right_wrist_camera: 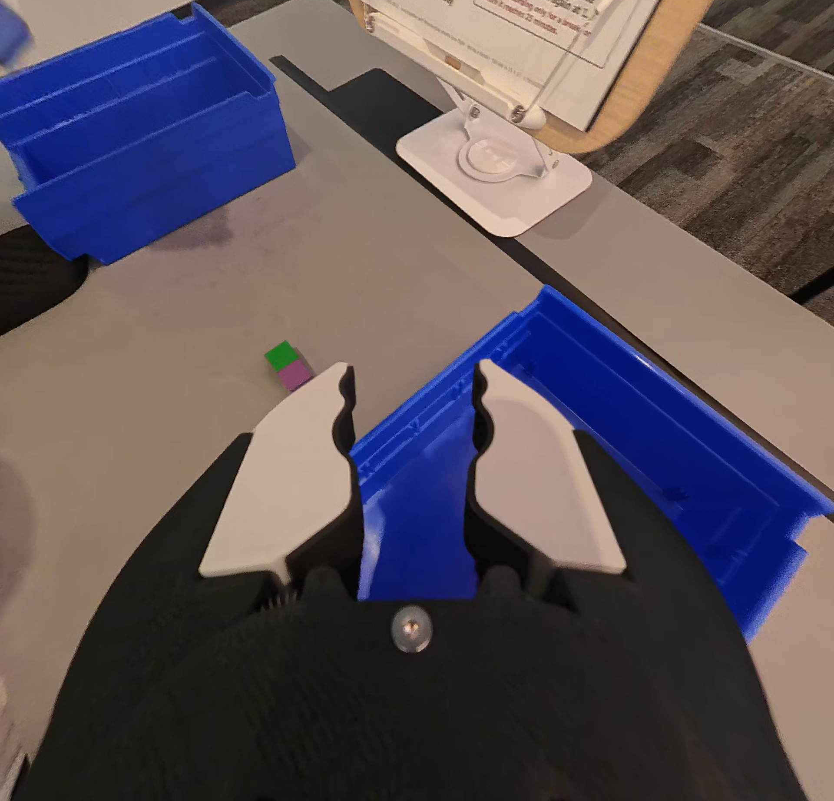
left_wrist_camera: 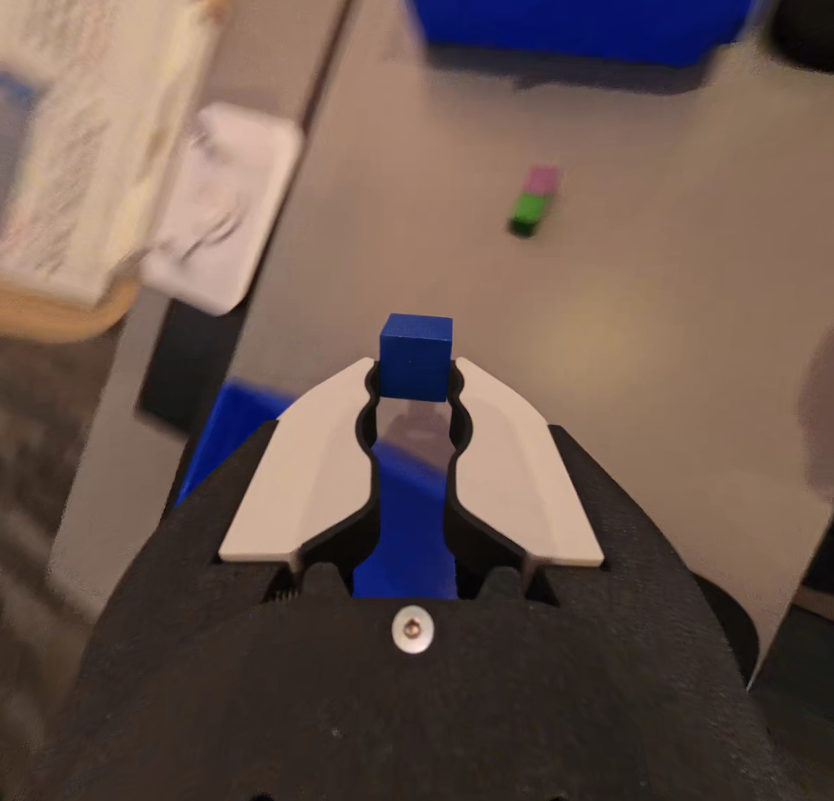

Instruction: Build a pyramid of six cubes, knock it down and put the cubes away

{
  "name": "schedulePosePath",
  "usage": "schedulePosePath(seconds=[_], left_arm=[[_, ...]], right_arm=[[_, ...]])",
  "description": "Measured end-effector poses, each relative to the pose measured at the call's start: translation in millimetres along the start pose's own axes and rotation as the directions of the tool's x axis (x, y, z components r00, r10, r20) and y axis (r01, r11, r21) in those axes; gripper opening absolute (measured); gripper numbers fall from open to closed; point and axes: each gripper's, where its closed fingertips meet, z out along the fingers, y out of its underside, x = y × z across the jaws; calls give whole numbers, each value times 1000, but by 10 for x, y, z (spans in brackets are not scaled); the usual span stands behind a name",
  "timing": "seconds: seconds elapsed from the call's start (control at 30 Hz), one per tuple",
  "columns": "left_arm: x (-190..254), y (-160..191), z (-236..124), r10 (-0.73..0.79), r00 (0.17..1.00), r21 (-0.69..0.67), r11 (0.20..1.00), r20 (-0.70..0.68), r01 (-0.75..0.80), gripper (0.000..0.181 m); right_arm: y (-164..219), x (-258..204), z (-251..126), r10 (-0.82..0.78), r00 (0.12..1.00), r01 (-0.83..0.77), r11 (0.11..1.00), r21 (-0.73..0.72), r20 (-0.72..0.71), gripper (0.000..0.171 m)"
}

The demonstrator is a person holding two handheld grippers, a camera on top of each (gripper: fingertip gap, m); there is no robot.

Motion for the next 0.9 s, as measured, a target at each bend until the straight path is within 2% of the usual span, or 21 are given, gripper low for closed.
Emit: schedulePosePath(seconds=[0.07,0.13,0.2,0.3,0.5,0.9], left_arm=[[364,-171,454,73,991,-6,997,-113,-74,28],[599,-141,967,85,979,-85,991,-183,-101,28],[741,-30,1399,109,971,-168,975,-215,-146,28],[796,88,1792,138,967,-243,952,-213,-189,28],[801,161,2057,148,963,-308,927,-226,-215,28],[824,136,2179,177,954,-346,903,-240,-254,28]], right_arm=[[-36,-94,-4,-17,999,16,1000,13,33,51],[-81,-169,-32,-32,998,31,999,33,52,51],[-107,-229,-74,-48,997,45,998,45,64,51],[-128,-268,-156,-70,995,66,996,61,64,51],[-158,-250,-259,-66,995,59,994,96,69,51],[-74,-159,-243,-42,997,38,997,64,62,51]])
